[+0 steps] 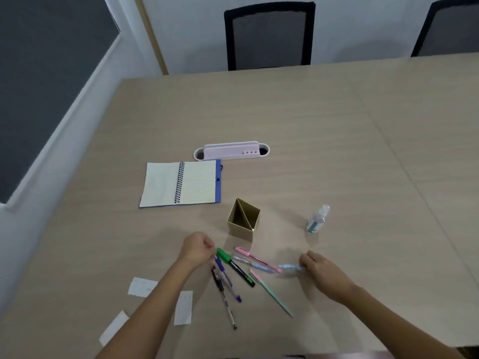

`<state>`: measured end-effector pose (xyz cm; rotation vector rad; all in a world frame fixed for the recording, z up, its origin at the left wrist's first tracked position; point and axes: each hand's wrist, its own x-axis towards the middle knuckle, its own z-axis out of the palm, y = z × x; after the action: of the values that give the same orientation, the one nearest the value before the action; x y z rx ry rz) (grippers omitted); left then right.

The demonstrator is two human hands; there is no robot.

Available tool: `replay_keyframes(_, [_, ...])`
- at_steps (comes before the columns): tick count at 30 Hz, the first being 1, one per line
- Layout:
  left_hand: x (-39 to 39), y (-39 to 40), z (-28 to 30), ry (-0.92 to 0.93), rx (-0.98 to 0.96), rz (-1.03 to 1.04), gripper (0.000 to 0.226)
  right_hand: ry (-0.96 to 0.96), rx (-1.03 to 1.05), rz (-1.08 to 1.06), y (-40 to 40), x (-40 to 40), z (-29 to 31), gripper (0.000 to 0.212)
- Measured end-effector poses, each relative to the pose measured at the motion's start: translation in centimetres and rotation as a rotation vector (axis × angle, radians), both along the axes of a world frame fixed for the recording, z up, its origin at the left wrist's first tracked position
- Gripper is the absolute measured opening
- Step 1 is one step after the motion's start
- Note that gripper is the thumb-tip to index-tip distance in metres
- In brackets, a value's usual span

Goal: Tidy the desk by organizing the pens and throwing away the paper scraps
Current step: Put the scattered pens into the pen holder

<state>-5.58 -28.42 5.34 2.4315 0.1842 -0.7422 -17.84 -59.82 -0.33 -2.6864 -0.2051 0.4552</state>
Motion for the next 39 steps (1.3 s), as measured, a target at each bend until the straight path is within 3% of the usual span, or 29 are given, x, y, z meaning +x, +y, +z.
replay_keyframes(7, [1.1,1.5,10.6,-0.604,-0.323,0.107,0.016,-0.273,0.649,-0.440,1.1,4.9,5.7,0.035])
replay_keyframes(11, [2.6,-1.4,11.3,-0.727,-0.266,0.022,0.014,-0.273,0.853,-0.459,4.5,9.5,7.7,0.005])
replay_keyframes(20, [2.7,-4.3,4.5,-0.561,-0.100,-0.130,0.022,-0.256,0.517,-0.316,7.8,13.4,4.5,0.017])
replay_keyframes(25, [0.4,-3.2,1.9,-0.505,-0.192,0.080,0.051,-0.223,0.530,-0.374,7.6,12.0,3.0,0.036])
replay_keyframes(28, [-2.1,-1.7,-1.0,-0.254,-0.032,0.204,0.063,-0.224,0.539,-0.527,7.6,9.6,1.1,0.026])
replay_keyframes(30, [-3.7,-1.5,-2.8,-0.042,0.107,0.151,0.060,-0.147,0.435,-0.452,8.4,8.2,-0.6,0.015])
replay_keyframes(32, [-5.0,-1.8,-4.0,0.039,0.173,0.083,0.046,-0.042,0.298,-0.266,9.6,7.3,-1.8,0.016])
replay_keyframes(36, [-5.3,-1.9,-4.9,0.057,0.186,0.065,0.020,0.031,0.046,-0.065,11.0,7.5,-2.5,0.036])
replay_keyframes(39, [-4.9,-1.3,-3.8,-0.029,0.133,0.153,0.020,0.020,-0.108,0.010,10.8,8.1,-2.6,0.041])
